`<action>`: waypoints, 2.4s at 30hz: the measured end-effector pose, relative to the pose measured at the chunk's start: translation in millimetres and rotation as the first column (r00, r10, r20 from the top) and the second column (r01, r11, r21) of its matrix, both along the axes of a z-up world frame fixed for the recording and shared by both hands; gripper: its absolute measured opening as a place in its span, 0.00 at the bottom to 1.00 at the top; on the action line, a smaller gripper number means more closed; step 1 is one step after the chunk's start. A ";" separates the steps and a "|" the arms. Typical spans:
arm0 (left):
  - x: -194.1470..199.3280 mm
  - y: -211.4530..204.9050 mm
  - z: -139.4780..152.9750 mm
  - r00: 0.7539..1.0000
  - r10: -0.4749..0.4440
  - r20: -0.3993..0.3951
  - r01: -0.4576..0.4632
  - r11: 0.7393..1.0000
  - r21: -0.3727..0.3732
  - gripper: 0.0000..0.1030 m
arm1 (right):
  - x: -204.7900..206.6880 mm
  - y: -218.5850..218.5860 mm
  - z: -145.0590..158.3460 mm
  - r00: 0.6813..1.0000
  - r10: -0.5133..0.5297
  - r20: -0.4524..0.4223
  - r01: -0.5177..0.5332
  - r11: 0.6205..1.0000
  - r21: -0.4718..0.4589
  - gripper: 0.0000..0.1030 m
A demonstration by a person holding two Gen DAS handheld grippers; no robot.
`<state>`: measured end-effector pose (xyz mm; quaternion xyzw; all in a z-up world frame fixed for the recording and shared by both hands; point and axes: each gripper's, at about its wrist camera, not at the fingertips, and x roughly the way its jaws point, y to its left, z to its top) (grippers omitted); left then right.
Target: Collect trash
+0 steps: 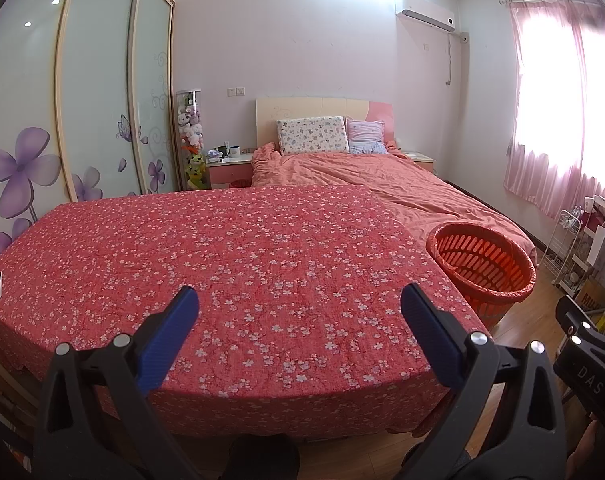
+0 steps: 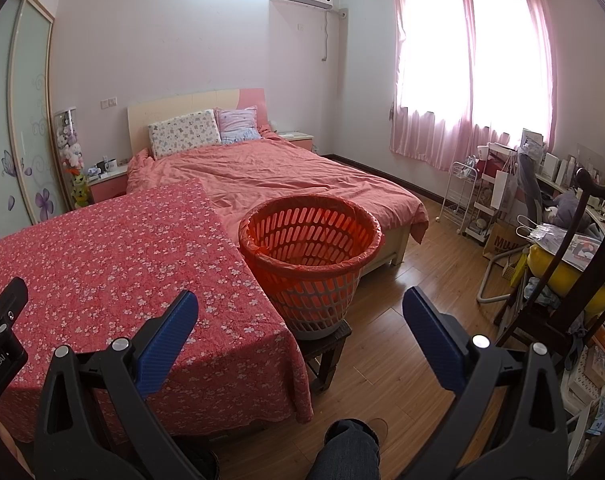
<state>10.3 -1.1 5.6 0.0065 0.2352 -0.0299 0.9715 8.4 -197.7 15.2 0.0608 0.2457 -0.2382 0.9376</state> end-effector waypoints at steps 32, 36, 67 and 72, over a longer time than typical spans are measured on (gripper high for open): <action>0.4 1.2 -0.3 1.000 0.000 -0.001 0.000 1.000 0.002 0.96 | 0.0 0.0 0.4 1.000 0.001 -0.001 -0.001 1.000 0.000 0.98; 0.3 0.7 -0.9 1.000 0.001 -0.001 -0.001 1.000 0.001 0.96 | -0.1 -0.2 0.7 1.000 0.001 -0.002 -0.001 1.000 0.001 0.98; -3.8 -1.3 -2.7 1.000 0.011 -0.008 -0.011 1.000 0.006 0.96 | 0.4 -0.2 0.7 1.000 0.001 -0.003 -0.001 1.000 0.001 0.98; -3.8 -1.8 -1.9 1.000 0.013 -0.006 -0.013 1.000 0.005 0.96 | 0.6 0.1 0.8 1.000 0.001 -0.004 -0.001 1.000 0.002 0.98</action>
